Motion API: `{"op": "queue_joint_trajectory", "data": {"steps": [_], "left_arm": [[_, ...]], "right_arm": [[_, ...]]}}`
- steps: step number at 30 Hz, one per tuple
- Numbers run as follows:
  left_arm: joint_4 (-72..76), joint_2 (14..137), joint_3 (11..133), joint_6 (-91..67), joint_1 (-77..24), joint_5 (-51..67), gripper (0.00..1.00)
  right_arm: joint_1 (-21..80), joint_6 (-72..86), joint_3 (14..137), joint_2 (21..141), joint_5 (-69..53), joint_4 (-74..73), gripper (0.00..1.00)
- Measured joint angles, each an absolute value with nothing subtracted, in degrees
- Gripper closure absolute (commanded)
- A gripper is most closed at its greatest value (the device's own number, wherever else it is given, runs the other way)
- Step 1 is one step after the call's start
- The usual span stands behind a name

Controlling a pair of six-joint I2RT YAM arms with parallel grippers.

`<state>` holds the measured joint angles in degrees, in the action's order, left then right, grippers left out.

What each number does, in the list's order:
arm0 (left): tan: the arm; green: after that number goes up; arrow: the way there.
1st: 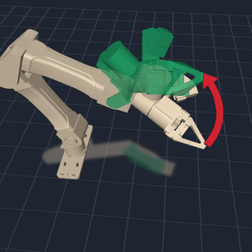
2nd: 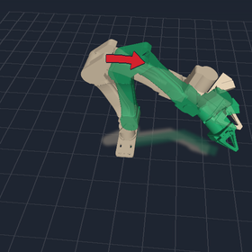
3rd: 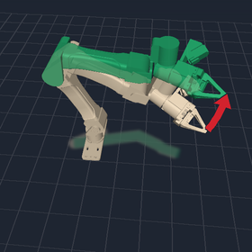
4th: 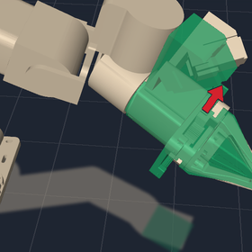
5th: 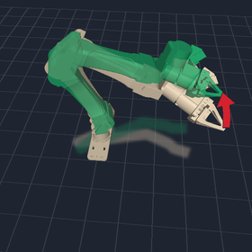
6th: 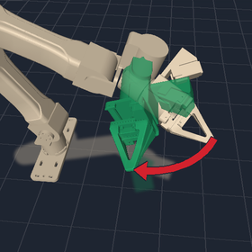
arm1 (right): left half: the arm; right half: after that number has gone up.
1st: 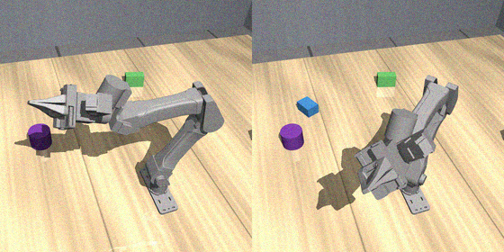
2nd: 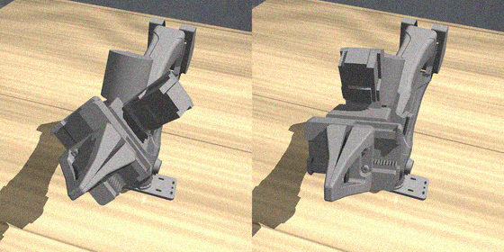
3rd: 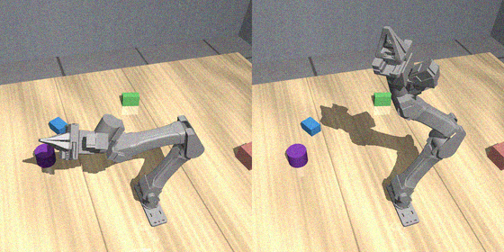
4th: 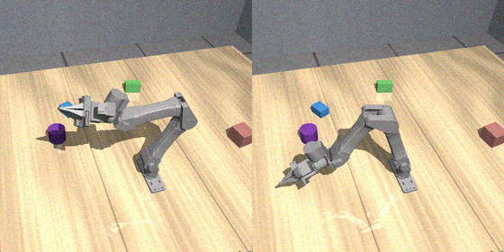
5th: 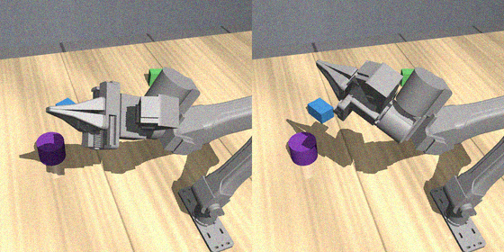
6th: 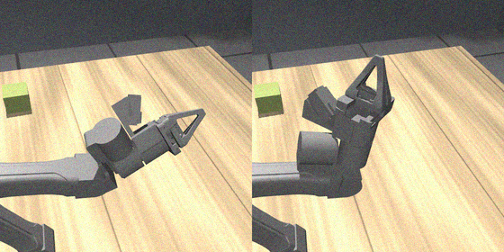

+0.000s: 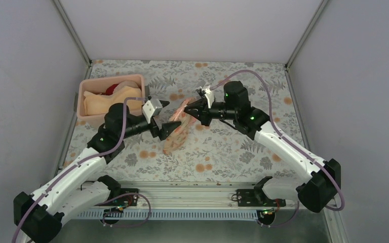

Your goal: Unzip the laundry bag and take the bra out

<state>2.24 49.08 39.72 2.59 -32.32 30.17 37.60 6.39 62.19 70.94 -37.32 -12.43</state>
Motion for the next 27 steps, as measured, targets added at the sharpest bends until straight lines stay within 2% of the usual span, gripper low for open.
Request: {"op": "queue_joint_trajectory", "data": {"steps": [2,7,10,13,14,20,27], "left_arm": [[1.5,50.2,40.4,-0.4,-32.8,28.8,0.07],[-0.3,51.9,40.9,-0.1,-34.5,24.9,0.46],[-0.9,52.4,41.9,3.4,-34.7,23.0,0.68],[-1.0,52.1,42.2,8.2,-35.0,22.5,0.93],[-1.2,51.9,42.2,9.6,-35.1,22.6,0.97],[-2.4,50.5,41.6,21.7,-35.2,22.5,0.98],[-3.5,47.3,40.7,34.0,-35.2,25.0,0.98]], "right_arm": [[38.1,7.6,62.2,71.5,-36.0,-11.4,0.97],[39.2,8.7,62.2,73.4,-34.2,-10.0,0.97],[39.7,8.6,62.2,73.6,-34.0,-9.8,0.97],[39.7,8.4,62.2,73.6,-34.0,-9.8,0.96],[39.7,8.3,62.2,73.6,-34.0,-9.8,0.96],[37.7,7.1,62.2,73.6,-36.3,-11.6,0.97],[29.3,5.6,61.7,73.6,-39.9,-15.4,0.97]]}}
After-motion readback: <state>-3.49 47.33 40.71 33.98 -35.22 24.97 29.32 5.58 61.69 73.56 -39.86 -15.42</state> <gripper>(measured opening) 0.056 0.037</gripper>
